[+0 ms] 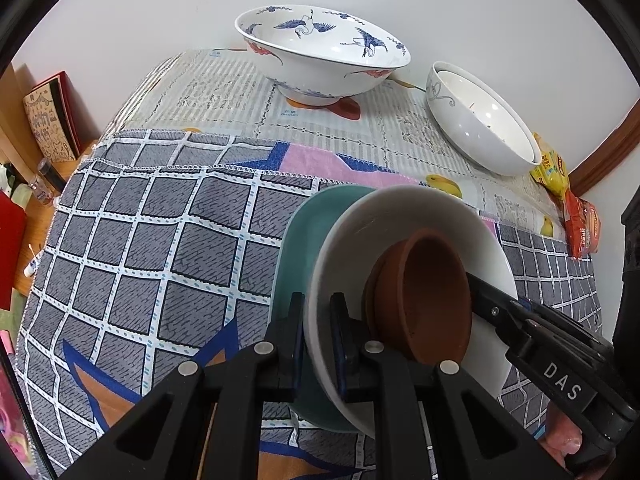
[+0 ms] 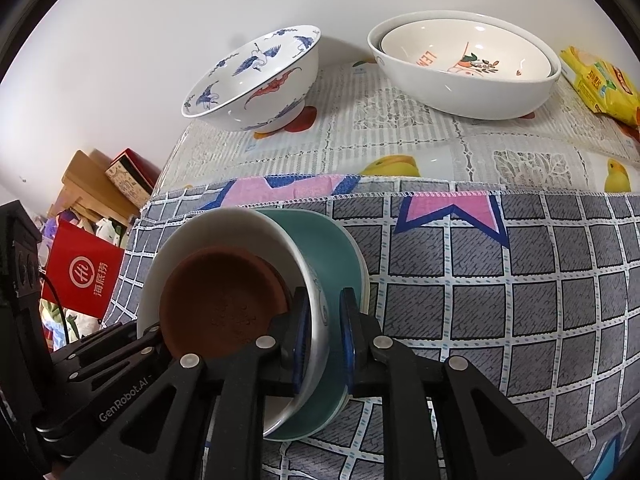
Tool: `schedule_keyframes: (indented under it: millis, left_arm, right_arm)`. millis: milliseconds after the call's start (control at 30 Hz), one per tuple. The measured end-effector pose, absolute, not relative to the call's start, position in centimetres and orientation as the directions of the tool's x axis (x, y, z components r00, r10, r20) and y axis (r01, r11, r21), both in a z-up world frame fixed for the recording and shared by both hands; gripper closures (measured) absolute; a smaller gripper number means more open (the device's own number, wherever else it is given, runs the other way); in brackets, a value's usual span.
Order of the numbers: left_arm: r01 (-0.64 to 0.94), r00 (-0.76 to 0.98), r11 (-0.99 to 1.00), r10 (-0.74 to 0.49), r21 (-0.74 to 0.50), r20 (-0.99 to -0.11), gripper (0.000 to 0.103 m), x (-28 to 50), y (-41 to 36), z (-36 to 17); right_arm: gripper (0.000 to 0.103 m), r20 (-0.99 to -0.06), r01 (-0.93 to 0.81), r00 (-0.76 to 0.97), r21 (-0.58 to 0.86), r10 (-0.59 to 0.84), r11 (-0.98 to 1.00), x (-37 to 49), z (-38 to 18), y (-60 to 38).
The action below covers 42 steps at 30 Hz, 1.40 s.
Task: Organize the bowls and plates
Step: 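Lower the white bowl onto the teal plate stack with both grippers, then open both grippers and pull them back from the white bowl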
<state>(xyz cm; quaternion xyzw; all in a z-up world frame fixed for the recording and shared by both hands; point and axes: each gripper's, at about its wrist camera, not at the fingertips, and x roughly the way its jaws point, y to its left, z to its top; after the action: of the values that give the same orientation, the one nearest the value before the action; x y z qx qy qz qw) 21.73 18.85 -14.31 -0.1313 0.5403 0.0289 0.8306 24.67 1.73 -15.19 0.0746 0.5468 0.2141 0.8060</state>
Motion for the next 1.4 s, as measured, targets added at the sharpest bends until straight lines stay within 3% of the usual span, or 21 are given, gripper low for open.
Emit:
schedule_keyframes:
  millis: [933,1167,1400]
  left_arm:
    - [-0.183,0.498,0.969,-0.055,-0.167,-0.866,0.082,15.0,17.7,-8.2]
    - [-0.162,0.548,0.977,-0.026,-0.136,-0.836,0.068,11.6,15.2,-5.7]
    - [-0.128,0.601,0.985,-0.018,-0.118,-0.799,0.067,7.2,11.6,-3.7]
  right_arm:
    - [0.085,-0.838,-0.307,0.358,0.310,0.412,0.900,18.2,-10.3,-0.1]
    - [0.071,-0.808,-0.282,0.467,0.249,0.359,0.927,13.7,-6.9,-3.4]
    - [0.053,-0.763,-0.236,0.590,0.152,0.265,0.960,8.8,-4.3,-7.7]
